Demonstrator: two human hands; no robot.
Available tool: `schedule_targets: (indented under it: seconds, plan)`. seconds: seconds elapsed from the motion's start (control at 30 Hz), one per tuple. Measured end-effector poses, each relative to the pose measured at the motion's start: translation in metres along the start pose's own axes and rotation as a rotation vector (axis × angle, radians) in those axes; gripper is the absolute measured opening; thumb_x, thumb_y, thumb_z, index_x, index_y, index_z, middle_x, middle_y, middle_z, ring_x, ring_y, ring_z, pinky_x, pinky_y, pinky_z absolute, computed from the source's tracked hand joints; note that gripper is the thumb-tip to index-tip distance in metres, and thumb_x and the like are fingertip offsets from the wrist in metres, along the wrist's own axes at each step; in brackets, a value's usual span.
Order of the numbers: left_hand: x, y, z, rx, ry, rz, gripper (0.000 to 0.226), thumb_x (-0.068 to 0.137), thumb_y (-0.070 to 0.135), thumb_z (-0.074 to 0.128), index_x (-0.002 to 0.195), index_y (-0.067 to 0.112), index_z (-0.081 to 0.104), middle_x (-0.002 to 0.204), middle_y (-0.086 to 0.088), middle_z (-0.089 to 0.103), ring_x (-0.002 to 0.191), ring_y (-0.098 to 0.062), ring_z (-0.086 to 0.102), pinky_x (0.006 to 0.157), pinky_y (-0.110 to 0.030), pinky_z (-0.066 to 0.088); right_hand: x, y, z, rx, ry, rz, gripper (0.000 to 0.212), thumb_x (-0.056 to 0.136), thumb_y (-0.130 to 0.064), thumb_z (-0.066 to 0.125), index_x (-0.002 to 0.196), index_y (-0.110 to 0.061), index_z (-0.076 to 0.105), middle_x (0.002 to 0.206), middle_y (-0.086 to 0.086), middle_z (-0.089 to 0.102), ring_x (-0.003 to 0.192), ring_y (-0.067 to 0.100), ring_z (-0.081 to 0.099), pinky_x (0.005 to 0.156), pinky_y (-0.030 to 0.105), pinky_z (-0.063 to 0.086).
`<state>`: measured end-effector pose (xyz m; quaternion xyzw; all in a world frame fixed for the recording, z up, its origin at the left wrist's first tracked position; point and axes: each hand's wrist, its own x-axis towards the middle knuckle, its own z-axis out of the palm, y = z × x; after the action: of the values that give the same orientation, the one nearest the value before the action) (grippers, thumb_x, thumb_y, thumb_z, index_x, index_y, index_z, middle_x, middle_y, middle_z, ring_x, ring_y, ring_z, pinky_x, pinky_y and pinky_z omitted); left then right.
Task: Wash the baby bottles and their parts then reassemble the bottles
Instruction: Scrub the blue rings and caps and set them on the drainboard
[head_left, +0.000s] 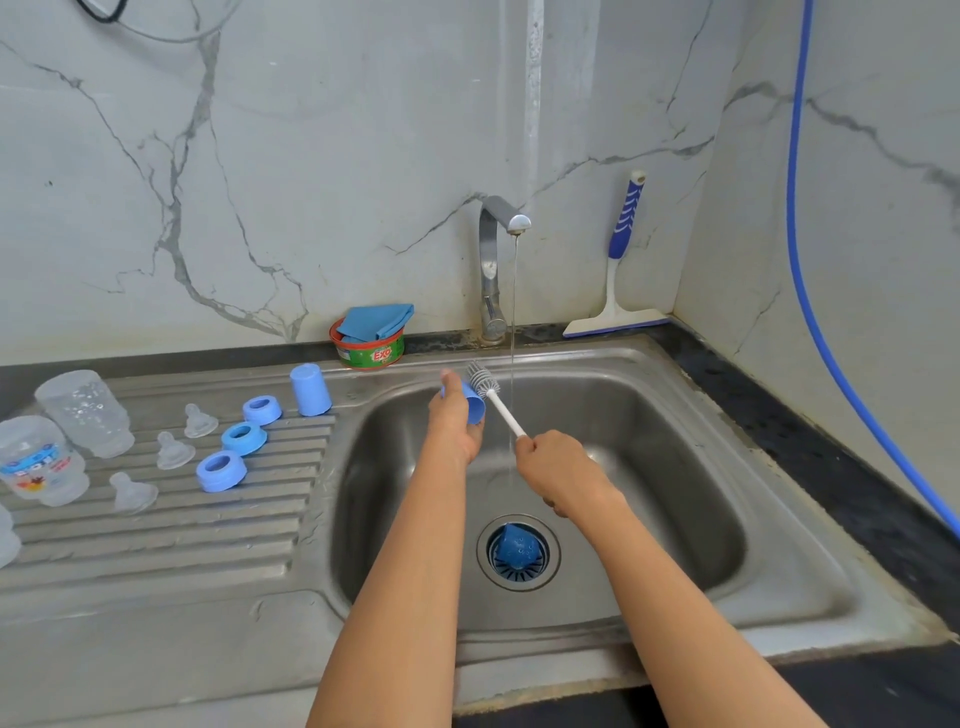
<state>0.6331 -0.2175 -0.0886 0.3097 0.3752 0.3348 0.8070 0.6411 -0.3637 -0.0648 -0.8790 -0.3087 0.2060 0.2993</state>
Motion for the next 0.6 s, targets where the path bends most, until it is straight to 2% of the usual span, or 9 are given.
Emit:
schedule_targets:
  seconds: [0.13,0.23,0.3,0.37,0.4,0.43,0.5,0.53,0.6]
  plan:
    - [-0.007,-0.005,-0.009,0.011,0.061,-0.016,0.048,0.095,0.026,0.059,0.135,0.006,0.045,0.114,-0.009,0.055,0.089,-0.017,0.054,0.084,-0.026,0.048,-0.006,-0.001,-0.003,-0.007,-0.073,0.04,0.035,0.1,-0.027,0.03,0.107,-0.003,0.055,0.07,0.004,0.046,0.052,0.014,0.04,0.046,0.023,0.033]
    - [-0.008,-0.009,-0.012,-0.005,0.119,-0.034,0.047,0.095,0.019,0.059,0.137,0.007,0.042,0.122,-0.012,0.055,0.088,-0.02,0.053,0.077,-0.028,0.048,-0.01,-0.001,-0.004,-0.057,-0.088,0.048,0.042,0.1,-0.03,0.031,0.118,-0.001,0.055,0.072,0.004,0.048,0.053,0.015,0.041,0.047,0.024,0.034]
    - [-0.012,-0.013,-0.01,0.044,0.099,-0.041,0.043,0.097,0.014,0.054,0.137,0.007,0.042,0.107,-0.011,0.055,0.08,-0.019,0.051,0.069,-0.029,0.048,-0.007,0.0,-0.004,-0.089,-0.047,0.048,0.042,0.1,-0.03,0.03,0.117,-0.001,0.056,0.079,0.007,0.051,0.059,0.018,0.046,0.049,0.025,0.035]
    - [-0.015,-0.017,-0.01,0.07,0.059,-0.086,0.041,0.099,0.015,0.05,0.138,0.009,0.041,0.106,-0.01,0.053,0.078,-0.019,0.051,0.071,-0.032,0.046,-0.001,0.0,-0.002,-0.093,0.001,0.049,0.042,0.099,-0.029,0.03,0.113,-0.002,0.057,0.085,0.009,0.052,0.067,0.023,0.05,0.055,0.028,0.039]
    - [-0.018,-0.017,-0.009,0.066,0.047,-0.116,0.039,0.099,0.016,0.048,0.138,0.01,0.041,0.108,-0.011,0.052,0.079,-0.021,0.052,0.074,-0.034,0.046,0.002,0.0,-0.002,-0.083,0.005,0.046,0.04,0.099,-0.029,0.03,0.11,-0.002,0.058,0.085,0.008,0.052,0.065,0.022,0.049,0.054,0.028,0.039]
    - [-0.02,-0.016,-0.01,0.05,0.036,-0.142,0.038,0.1,0.015,0.046,0.137,0.009,0.041,0.109,-0.013,0.052,0.083,-0.023,0.054,0.076,-0.036,0.047,0.003,0.0,-0.001,-0.074,-0.003,0.039,0.038,0.099,-0.029,0.03,0.105,-0.003,0.057,0.081,0.007,0.05,0.06,0.019,0.046,0.051,0.026,0.037]
    - [-0.021,-0.014,-0.01,-0.054,0.023,-0.159,0.036,0.101,0.009,0.041,0.137,0.004,0.04,0.117,-0.018,0.049,0.106,-0.032,0.055,0.086,-0.042,0.046,0.0,-0.003,-0.002,-0.073,-0.046,0.029,0.032,0.1,-0.029,0.03,0.098,-0.006,0.053,0.072,0.004,0.045,0.054,0.014,0.04,0.047,0.024,0.033]
    - [-0.02,-0.013,-0.012,-0.123,0.04,-0.15,0.038,0.101,0.003,0.038,0.139,0.002,0.038,0.121,-0.019,0.047,0.115,-0.033,0.052,0.092,-0.044,0.044,-0.003,-0.004,-0.001,-0.071,-0.074,0.026,0.032,0.1,-0.029,0.03,0.1,-0.006,0.052,0.07,0.003,0.044,0.053,0.014,0.039,0.047,0.024,0.033]
    - [-0.014,-0.007,-0.017,-0.252,0.069,-0.123,0.042,0.098,-0.004,0.034,0.14,0.0,0.038,0.117,-0.018,0.05,0.119,-0.031,0.048,0.101,-0.045,0.041,-0.01,-0.004,-0.002,-0.065,-0.118,0.034,0.037,0.1,-0.03,0.029,0.109,-0.004,0.054,0.067,0.004,0.044,0.052,0.015,0.04,0.046,0.025,0.033]
